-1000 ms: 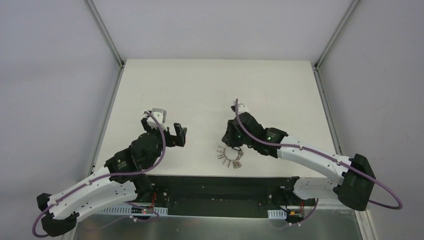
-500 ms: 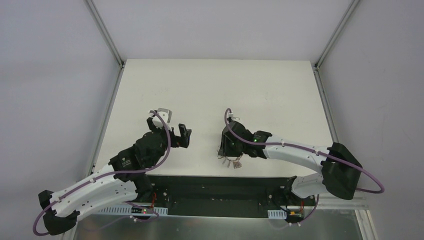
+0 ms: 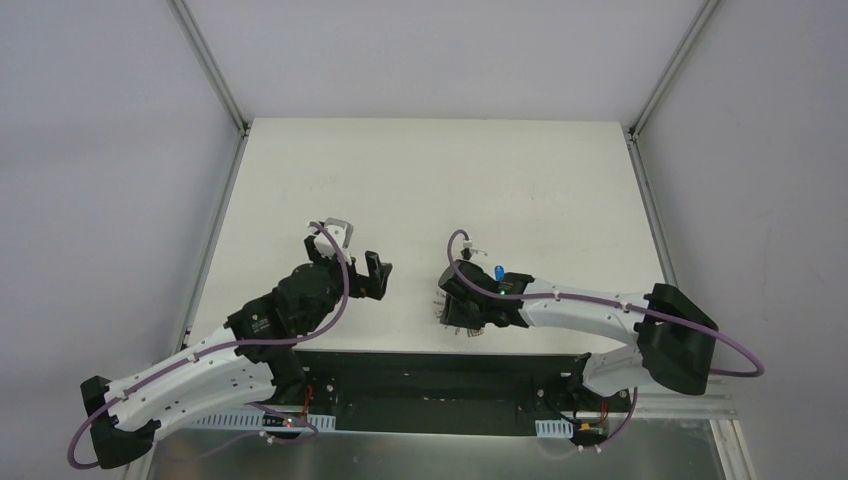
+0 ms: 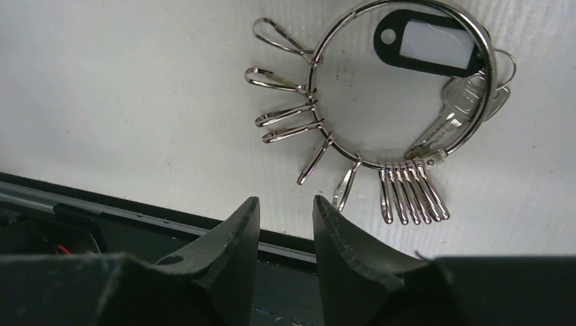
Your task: Put the keys on the keyring
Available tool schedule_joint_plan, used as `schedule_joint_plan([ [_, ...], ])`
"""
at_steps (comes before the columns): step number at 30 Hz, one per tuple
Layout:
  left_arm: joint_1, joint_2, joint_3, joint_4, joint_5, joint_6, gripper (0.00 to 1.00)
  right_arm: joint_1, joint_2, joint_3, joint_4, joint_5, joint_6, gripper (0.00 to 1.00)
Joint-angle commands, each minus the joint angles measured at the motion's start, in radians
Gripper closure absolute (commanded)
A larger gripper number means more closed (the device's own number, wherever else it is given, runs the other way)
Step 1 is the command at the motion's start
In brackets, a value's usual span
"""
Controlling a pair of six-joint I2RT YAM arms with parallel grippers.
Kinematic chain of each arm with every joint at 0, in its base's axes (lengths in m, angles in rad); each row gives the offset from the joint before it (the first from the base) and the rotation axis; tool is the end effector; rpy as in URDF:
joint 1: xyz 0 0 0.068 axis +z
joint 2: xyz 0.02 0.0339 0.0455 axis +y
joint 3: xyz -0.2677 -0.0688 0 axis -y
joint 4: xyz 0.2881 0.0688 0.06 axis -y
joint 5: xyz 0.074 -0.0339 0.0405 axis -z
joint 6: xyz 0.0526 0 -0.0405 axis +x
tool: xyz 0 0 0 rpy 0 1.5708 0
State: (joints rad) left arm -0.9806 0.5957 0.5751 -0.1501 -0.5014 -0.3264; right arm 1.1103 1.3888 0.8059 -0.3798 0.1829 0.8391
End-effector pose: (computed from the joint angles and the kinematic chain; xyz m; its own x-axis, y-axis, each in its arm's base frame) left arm 0.1357 -0.1571 0.2974 -0.2386 -0.1490 -0.9596 0.4101 0.8803 -0.2386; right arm 0.1494 0.2797 0.1651 -0.8648 -0.0968 -0.4928 -0.2863 0.9012 0.3253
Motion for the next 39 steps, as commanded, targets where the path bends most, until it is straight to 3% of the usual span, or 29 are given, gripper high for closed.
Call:
schedule_joint_plan([
  [1,-0.001,-0.003,-0.01,0.056,0.038,-0.015,0.01,0.004,0.03,0.009,-0.054,0.049,0.088,0.62],
  [21,0.0,0.014,-0.049,0.116,0.018,-0.012,0.01,0.001,0.141,0.059,-0.041,0.036,0.112,0.67],
  [29,0.0,0.046,-0.043,0.119,0.038,0.002,0.0,-0.005,0.153,0.059,-0.068,0.044,0.104,0.84],
  [32,0.0,0.046,-0.044,0.121,0.02,0.004,0.0,-0.005,0.151,0.055,-0.083,0.043,0.099,0.99],
  [39,0.0,0.049,-0.044,0.123,0.017,0.005,0.0,0.033,0.107,0.109,-0.157,0.04,-0.005,1.0],
])
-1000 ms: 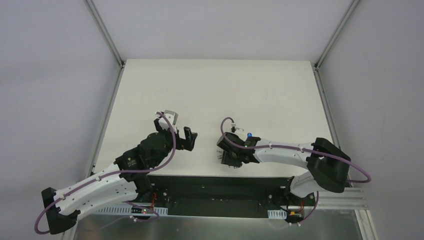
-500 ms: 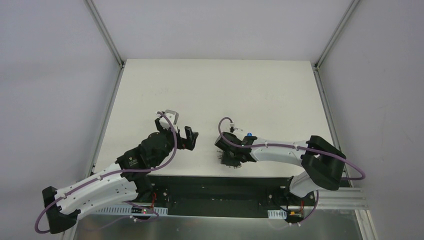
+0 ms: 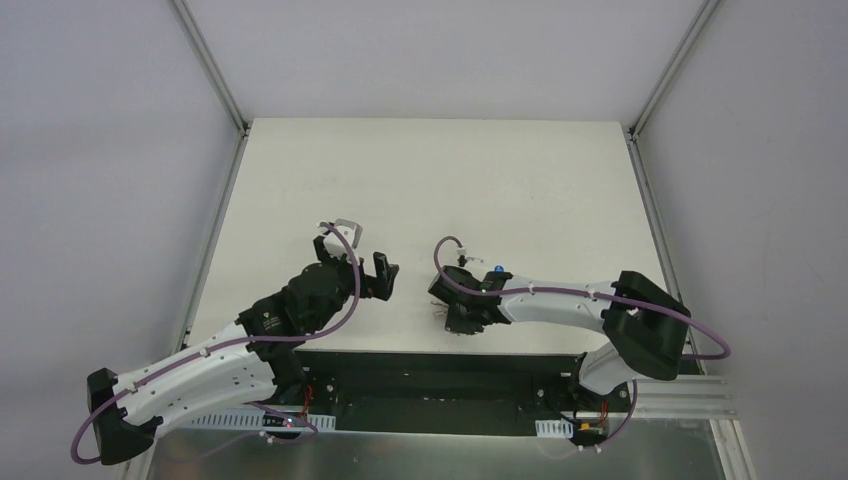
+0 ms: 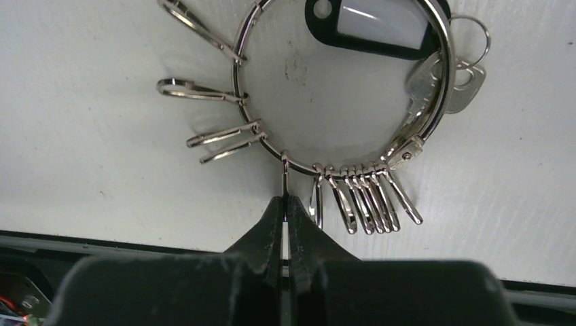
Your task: Put the keys on the keyring
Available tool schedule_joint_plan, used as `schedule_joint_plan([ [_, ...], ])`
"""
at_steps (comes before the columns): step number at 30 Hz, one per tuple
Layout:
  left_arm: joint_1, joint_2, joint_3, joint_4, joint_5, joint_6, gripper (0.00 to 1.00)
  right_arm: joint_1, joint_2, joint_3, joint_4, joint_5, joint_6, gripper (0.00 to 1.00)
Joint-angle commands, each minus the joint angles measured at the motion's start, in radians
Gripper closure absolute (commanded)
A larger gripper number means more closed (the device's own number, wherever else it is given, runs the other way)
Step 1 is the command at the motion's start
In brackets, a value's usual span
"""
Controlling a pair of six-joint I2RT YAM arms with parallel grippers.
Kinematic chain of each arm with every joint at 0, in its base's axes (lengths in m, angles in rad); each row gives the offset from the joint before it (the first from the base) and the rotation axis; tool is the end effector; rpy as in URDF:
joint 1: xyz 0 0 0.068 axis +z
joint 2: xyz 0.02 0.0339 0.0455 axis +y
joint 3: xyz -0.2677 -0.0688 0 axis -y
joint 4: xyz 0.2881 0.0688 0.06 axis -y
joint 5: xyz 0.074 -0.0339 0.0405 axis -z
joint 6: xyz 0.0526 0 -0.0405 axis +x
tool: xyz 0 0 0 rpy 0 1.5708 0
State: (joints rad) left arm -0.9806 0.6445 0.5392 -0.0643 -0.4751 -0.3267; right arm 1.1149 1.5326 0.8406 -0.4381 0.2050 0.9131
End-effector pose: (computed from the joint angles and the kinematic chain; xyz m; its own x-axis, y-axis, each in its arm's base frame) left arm 0.1412 -0.1676 0.2833 -0.2455 -0.1462 -0.9583 0.4319 0.8685 -0.2432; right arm 0.1520 0.2857 0.1299 -0.9089 -0.0936 -0.4065 -0.1989 0.9538 0.2250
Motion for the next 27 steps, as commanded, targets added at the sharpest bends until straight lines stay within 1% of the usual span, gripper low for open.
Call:
schedule_joint_plan([
  [1,0.0,0.001,-0.007,0.038,-0.011,0.006,0.0,0.04,-0.039,0.101,-0.134,0.021,-0.12,1.0],
  [3,0.0,-0.003,-0.003,0.038,-0.009,0.006,0.0,0.054,-0.058,0.154,-0.168,0.02,-0.192,1.0],
  [6,0.0,-0.018,0.003,0.036,0.016,0.006,0.0,0.062,-0.12,0.219,-0.238,-0.033,-0.323,1.0],
  [10,0.0,-0.04,0.018,0.041,0.095,0.008,0.0,0.056,-0.185,0.334,-0.407,-0.044,-0.446,1.0],
  [14,0.0,-0.053,0.025,0.102,0.268,0.04,0.0,0.025,-0.219,0.415,-0.499,-0.104,-0.513,1.0],
  [17,0.0,-0.069,0.013,0.17,0.407,0.071,0.0,-0.007,-0.229,0.461,-0.53,-0.189,-0.536,1.0],
  [18,0.0,-0.075,0.004,0.195,0.452,0.083,0.0,-0.02,-0.227,0.472,-0.544,-0.239,-0.543,1.0],
  [20,0.0,-0.082,-0.01,0.242,0.558,0.111,0.0,-0.028,-0.216,0.512,-0.574,-0.266,-0.555,1.0],
  [27,0.0,-0.052,-0.021,0.344,0.753,0.178,0.0,-0.05,-0.162,0.634,-0.702,-0.325,-0.593,1.0],
])
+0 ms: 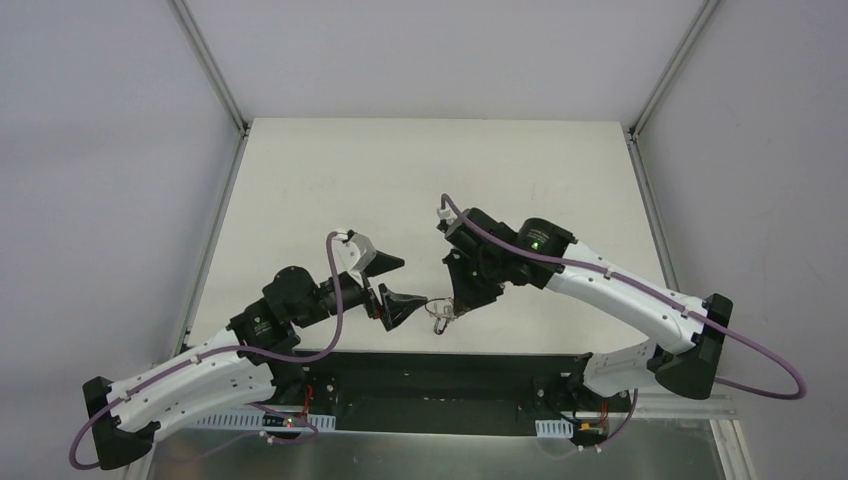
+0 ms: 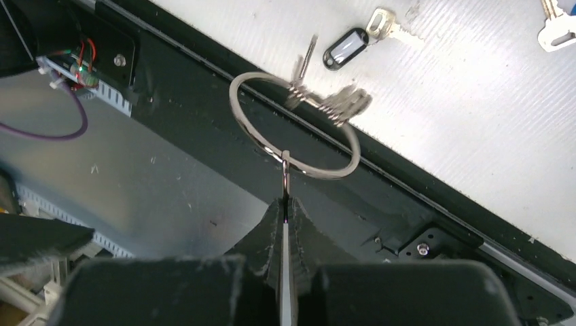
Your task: Put the keys on the keyring
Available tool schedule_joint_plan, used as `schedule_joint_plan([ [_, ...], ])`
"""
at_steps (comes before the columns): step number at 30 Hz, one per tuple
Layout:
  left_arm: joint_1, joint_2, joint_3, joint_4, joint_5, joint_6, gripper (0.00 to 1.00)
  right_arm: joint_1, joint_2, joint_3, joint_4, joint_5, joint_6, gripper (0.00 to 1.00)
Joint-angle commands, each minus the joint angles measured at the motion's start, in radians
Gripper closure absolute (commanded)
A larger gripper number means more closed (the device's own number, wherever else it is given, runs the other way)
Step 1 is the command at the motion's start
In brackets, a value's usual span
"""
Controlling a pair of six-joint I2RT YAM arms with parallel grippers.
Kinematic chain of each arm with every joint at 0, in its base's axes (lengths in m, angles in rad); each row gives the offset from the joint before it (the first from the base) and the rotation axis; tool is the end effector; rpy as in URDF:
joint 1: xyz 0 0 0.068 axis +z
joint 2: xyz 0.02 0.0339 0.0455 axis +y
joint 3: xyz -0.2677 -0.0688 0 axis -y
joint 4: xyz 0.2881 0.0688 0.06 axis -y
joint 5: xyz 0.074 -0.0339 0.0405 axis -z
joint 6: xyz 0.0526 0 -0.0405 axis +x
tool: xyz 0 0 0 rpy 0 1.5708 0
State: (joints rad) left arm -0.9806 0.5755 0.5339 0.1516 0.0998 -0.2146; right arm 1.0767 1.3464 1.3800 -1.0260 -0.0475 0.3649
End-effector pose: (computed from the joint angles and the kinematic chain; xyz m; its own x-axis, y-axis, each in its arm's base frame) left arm 0.1133 -0.1785 0.3210 -0.1281 -0.1895 -0.9735 0.8746 0.4412 -0.2010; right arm 0.1474 0.2790 0.3382 -0.6892 -0.5278 -0.4965 -0.6913 0.6842 0.2322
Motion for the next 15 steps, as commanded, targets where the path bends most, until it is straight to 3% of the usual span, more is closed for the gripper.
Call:
schedule_joint_plan([
  [1,0.0,0.028,-0.021,0.144,0.205,0.078,0.0,-0.013,0.031,0.113,-0.125,-0.082,-0.049,1.0],
  [9,0.0,0.092,-0.07,0.227,0.352,0.281,0.0,-0.032,0.102,0.226,-0.219,-0.184,-0.072,1.0],
  [15,0.0,0.126,-0.07,0.256,0.433,0.336,0.0,-0.035,0.152,0.304,-0.277,-0.238,-0.085,1.0],
])
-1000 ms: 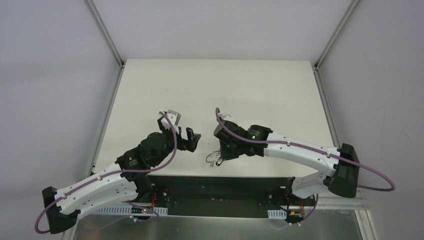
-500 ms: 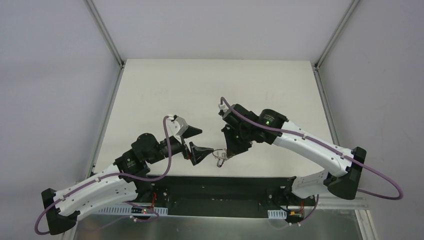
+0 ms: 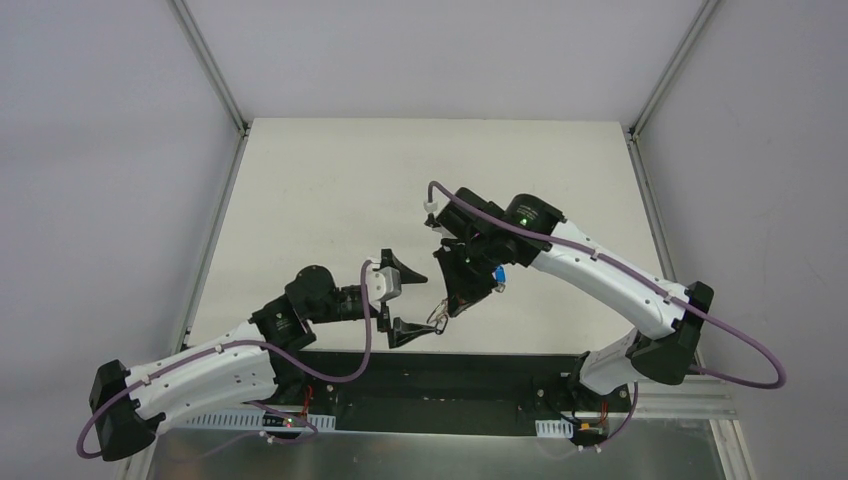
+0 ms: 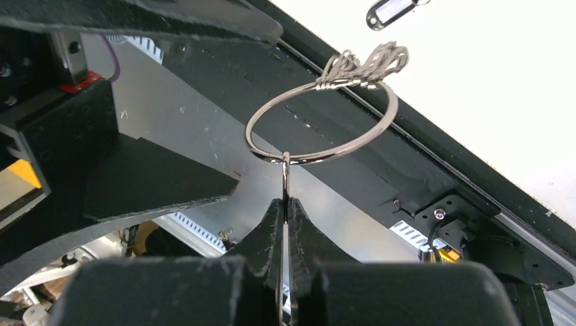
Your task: Put the keys on the keyring
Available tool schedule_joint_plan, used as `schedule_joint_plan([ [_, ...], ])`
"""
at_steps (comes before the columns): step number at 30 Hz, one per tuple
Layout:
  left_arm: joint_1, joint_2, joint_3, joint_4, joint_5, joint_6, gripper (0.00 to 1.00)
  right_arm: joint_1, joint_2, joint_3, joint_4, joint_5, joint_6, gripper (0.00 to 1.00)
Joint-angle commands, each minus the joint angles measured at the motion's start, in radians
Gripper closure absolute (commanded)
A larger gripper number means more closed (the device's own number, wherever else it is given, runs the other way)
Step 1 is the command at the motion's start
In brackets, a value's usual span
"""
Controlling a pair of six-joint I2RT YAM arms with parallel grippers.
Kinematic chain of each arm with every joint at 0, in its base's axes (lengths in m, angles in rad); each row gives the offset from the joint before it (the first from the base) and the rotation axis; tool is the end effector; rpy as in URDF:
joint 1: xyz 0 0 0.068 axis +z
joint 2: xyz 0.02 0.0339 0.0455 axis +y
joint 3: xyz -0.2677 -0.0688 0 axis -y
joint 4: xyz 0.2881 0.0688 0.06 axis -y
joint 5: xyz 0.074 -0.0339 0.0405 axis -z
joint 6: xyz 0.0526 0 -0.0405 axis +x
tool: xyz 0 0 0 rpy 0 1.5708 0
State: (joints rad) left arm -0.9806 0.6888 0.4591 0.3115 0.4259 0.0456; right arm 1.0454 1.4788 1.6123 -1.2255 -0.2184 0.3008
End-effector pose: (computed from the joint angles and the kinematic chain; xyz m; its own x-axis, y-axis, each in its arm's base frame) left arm 0.1094 -0.2024 0.2864 0.0904 -0.0603 -0.9941 0.9827 0.1676 0.0792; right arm 0.1560 0.2918 0.3666 -0.6902 -0.6139 -0.3830 -0.7226 0.6127 0.3202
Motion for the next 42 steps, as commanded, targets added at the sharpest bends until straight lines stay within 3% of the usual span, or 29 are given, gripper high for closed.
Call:
schedule_joint_plan([
  [1,-0.001,0.017,0.005,0.104,0.111,0.081,0.0,-0.002,0.03,0.081,-0.081,-0.075,-0.023,1.0],
  [9,-0.001,0.071,0.018,0.124,0.107,0.117,0.0,-0.006,0.115,0.172,-0.124,-0.108,-0.022,1.0],
  [18,-0.002,0.057,-0.012,0.187,0.105,0.14,0.17,-0.018,0.167,0.235,-0.136,-0.158,-0.019,1.0],
  [25,-0.003,0.061,-0.015,0.189,0.128,0.153,0.34,-0.025,0.183,0.258,-0.137,-0.196,-0.011,1.0],
  [34,-0.003,0.071,0.002,0.118,0.169,0.177,0.69,-0.041,0.19,0.283,-0.146,-0.223,-0.002,1.0],
  [42,-0.003,0.076,0.016,0.109,0.186,0.179,0.65,-0.043,0.204,0.306,-0.152,-0.23,0.003,1.0],
])
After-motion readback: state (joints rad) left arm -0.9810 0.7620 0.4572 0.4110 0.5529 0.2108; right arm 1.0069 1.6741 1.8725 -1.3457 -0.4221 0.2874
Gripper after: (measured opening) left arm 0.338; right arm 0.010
